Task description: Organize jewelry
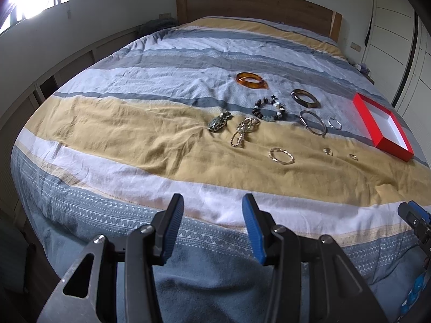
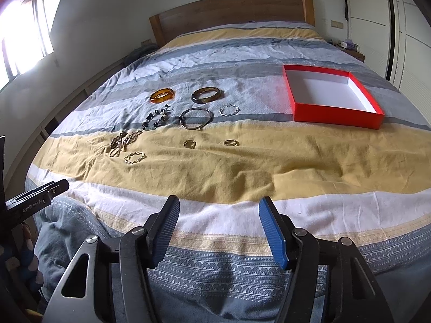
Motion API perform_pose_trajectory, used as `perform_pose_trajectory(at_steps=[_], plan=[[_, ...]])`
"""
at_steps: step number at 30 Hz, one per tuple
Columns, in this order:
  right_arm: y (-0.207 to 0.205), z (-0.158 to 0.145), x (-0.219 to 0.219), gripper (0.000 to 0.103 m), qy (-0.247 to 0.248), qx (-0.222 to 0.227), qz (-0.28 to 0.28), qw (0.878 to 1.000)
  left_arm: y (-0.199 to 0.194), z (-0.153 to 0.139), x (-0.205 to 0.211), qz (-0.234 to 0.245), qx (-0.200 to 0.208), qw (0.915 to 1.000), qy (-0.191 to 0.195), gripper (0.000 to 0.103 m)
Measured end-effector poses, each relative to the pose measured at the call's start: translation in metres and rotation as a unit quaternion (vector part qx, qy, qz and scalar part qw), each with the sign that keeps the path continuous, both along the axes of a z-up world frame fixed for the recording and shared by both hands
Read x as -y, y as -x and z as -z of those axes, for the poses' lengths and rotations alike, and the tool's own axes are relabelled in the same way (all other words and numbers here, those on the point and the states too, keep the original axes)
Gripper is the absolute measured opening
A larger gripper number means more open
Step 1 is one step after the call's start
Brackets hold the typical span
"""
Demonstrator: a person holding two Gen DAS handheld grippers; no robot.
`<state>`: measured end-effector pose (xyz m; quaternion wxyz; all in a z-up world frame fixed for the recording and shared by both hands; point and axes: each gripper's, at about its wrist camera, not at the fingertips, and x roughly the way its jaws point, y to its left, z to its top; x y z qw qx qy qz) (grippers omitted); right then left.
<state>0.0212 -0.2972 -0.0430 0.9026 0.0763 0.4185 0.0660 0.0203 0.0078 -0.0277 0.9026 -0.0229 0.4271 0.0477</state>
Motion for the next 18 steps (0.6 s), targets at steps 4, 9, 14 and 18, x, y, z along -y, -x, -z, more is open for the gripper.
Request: perform_pose_trajectory(at_steps=[4, 9, 14, 18], plan=[[-0.002, 0.004, 0.0, 0.061, 0.003, -0.006, 0.0, 1.0, -0.003, 0.003, 0.002, 0.002, -0.004, 1.0, -0.001, 0.043], [-0.004, 0.007, -0.001, 0.061, 0.004, -0.012, 0.0, 1.0, -0.006, 0.007, 0.005, 0.005, -0.007, 1.0, -0.003, 0.043], [-0.009, 0.009, -0.003, 0.061, 0.005, -0.014, -0.005, 1.0, -0.011, 0.011, 0.003, 0.005, -0.011, 0.9999, -0.006, 0.043], [-0.014, 0.01, -0.004, 0.06, -0.001, -0.014, -0.011, 1.0, -0.015, 0.013, 0.0, 0.002, -0.014, 0.9999, -0.007, 0.043]])
